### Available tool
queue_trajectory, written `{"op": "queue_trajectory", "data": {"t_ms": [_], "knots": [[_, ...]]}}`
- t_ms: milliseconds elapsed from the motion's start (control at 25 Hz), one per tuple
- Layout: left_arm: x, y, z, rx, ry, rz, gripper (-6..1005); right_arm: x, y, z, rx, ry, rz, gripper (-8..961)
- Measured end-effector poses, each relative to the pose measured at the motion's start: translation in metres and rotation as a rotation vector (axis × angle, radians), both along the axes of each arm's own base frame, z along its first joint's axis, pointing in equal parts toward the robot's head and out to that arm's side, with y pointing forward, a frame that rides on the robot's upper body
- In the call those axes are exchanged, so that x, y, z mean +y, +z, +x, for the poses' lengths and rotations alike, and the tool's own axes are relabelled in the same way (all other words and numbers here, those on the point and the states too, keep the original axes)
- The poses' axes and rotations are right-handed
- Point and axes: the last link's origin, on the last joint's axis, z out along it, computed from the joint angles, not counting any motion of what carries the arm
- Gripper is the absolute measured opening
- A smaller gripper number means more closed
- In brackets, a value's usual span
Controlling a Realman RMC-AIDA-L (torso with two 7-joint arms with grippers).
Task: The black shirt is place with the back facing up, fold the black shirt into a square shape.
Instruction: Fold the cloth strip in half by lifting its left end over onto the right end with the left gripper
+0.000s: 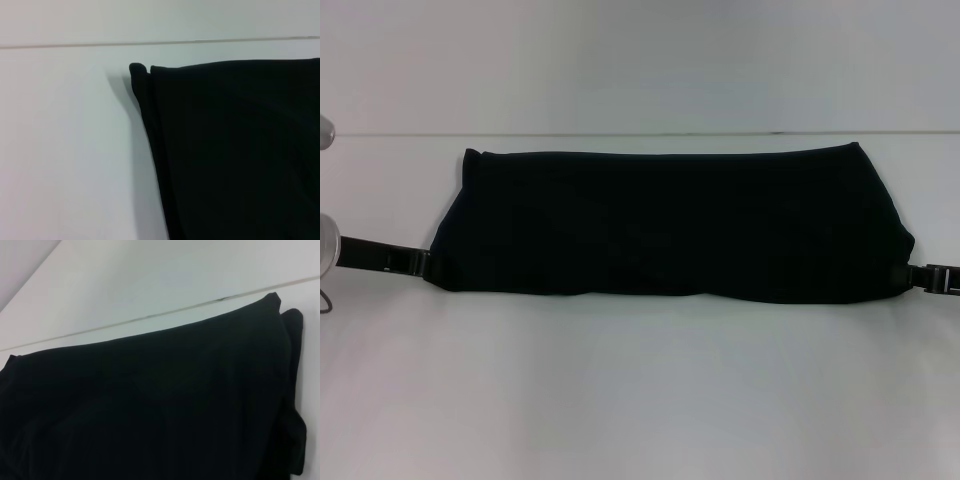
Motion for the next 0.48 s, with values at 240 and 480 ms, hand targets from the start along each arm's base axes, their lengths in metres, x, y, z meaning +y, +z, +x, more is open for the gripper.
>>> {"op": "queue_trajectory", "data": {"t_ms": [240, 480], "knots": [[0.000, 0.000, 0.001, 0.001, -0.002, -0.006, 1, -0.002, 0.003, 0.003, -0.001, 0.002, 0.010, 16], [-0.002, 0.010, 0.001, 0.017, -0.014, -0.003, 2, -0.010, 0.009, 0.010, 0.008, -0.012, 0.016, 31]]}}
